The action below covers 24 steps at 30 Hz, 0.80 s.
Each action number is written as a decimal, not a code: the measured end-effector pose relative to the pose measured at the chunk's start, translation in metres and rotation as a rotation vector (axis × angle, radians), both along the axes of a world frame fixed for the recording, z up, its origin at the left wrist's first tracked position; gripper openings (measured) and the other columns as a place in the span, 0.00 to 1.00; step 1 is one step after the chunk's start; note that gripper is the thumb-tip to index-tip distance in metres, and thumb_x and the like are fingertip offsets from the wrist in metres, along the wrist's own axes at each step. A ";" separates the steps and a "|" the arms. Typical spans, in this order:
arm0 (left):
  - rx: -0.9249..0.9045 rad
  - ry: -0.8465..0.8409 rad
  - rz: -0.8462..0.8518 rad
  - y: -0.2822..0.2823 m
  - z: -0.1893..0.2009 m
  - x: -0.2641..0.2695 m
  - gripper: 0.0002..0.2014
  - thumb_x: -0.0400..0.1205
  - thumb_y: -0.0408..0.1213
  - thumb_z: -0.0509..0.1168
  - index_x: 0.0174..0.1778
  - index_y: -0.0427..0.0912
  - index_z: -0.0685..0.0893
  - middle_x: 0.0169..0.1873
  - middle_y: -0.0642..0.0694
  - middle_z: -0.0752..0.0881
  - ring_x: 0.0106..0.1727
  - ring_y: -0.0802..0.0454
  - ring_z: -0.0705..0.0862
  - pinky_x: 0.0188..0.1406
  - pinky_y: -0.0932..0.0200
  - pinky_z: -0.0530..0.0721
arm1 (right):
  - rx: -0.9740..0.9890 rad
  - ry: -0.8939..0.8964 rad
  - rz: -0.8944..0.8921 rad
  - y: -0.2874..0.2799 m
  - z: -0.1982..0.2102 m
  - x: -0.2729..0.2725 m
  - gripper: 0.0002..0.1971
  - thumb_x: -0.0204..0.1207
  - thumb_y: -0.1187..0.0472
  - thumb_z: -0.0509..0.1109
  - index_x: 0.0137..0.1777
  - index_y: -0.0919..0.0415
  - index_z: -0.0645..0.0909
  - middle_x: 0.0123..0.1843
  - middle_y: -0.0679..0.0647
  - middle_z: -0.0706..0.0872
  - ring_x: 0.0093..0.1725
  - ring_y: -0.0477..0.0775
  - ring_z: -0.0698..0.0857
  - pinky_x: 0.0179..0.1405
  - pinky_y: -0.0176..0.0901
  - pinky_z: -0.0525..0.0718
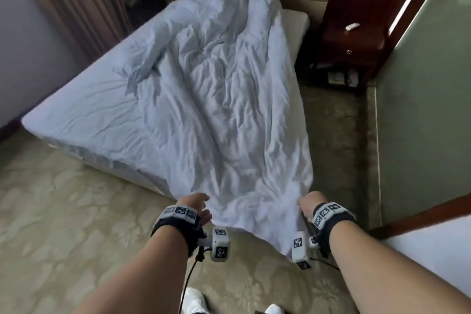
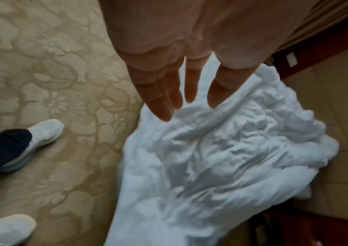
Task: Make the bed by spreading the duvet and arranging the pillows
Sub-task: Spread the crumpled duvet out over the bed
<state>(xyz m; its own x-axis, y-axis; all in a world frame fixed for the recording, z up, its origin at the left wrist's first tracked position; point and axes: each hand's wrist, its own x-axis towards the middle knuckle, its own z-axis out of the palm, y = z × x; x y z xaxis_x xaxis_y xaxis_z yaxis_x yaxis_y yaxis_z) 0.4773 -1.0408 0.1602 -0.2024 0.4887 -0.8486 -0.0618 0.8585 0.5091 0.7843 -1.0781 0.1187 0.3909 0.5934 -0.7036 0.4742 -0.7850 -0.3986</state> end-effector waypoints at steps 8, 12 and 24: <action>0.238 -0.184 0.183 0.045 0.101 -0.042 0.07 0.90 0.28 0.60 0.46 0.32 0.78 0.42 0.41 0.77 0.40 0.43 0.81 0.46 0.48 0.81 | 0.267 0.232 0.067 0.099 0.104 -0.069 0.12 0.84 0.62 0.66 0.38 0.51 0.74 0.52 0.60 0.83 0.47 0.59 0.83 0.59 0.58 0.88; 0.308 -0.245 0.199 0.074 0.122 -0.092 0.07 0.90 0.27 0.59 0.49 0.30 0.80 0.45 0.39 0.77 0.44 0.44 0.81 0.44 0.51 0.79 | 0.314 0.316 0.052 0.140 0.146 -0.134 0.12 0.84 0.64 0.64 0.38 0.53 0.74 0.41 0.56 0.82 0.37 0.57 0.84 0.40 0.49 0.88; 0.436 -0.176 0.303 0.217 0.147 -0.358 0.05 0.87 0.31 0.65 0.48 0.34 0.82 0.44 0.41 0.84 0.51 0.39 0.86 0.38 0.50 0.84 | 0.370 0.431 -0.064 0.285 0.169 -0.405 0.09 0.80 0.73 0.61 0.39 0.62 0.73 0.34 0.59 0.71 0.27 0.53 0.68 0.27 0.42 0.65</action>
